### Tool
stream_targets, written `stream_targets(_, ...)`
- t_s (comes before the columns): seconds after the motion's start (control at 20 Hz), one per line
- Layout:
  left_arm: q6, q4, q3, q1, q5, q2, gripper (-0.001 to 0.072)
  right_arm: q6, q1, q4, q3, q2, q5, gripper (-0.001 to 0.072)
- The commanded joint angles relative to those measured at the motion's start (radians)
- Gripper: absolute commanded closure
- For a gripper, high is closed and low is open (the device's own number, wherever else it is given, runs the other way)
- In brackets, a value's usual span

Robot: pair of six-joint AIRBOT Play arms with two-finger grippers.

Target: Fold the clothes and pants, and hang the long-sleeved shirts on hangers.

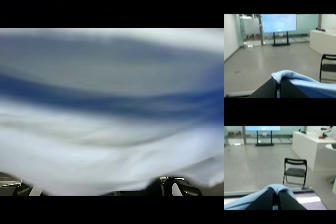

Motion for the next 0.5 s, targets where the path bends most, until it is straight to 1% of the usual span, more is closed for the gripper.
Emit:
stream_targets(0.0,-0.013,-0.027,-0.130,0.000,-0.169,-0.090,0.0683,0.021,0.001,0.034,-0.048,-0.162,0.301,0.0664)
stream_targets(0.05,-0.013,-0.035,-0.216,-0.008,-0.195,-0.128,0.0683,0.021,0.001,0.084,-0.119,-0.233,0.385,0.0664)
stream_targets(0.1,-0.013,-0.037,-0.313,-0.023,-0.202,-0.164,0.0682,0.021,0.002,0.143,-0.215,-0.299,0.433,0.0664)
stream_targets(0.15,-0.008,-0.037,-0.435,-0.043,-0.194,-0.204,0.0682,0.021,0.010,0.174,-0.320,-0.351,0.429,0.0664)
stream_targets(0.2,-0.008,-0.036,-0.554,-0.061,-0.175,-0.244,0.0682,0.021,0.034,0.163,-0.439,-0.398,0.382,0.0665)
stream_targets(0.3,-0.008,-0.037,-0.787,-0.100,-0.087,-0.343,0.0682,0.022,0.097,0.154,-0.626,-0.496,0.220,0.0665)
stream_targets(0.35,-0.009,-0.040,-0.874,-0.119,-0.010,-0.405,0.0682,0.038,0.130,0.154,-0.682,-0.560,0.124,0.0664)
stream_targets(0.4,-0.009,-0.041,-0.923,-0.135,0.069,-0.475,0.0682,0.074,0.152,0.154,-0.699,-0.628,0.042,0.0664)
stream_targets(0.45,-0.008,-0.041,-0.932,-0.146,0.129,-0.544,0.0682,0.110,0.163,0.166,-0.694,-0.701,-0.043,0.0664)
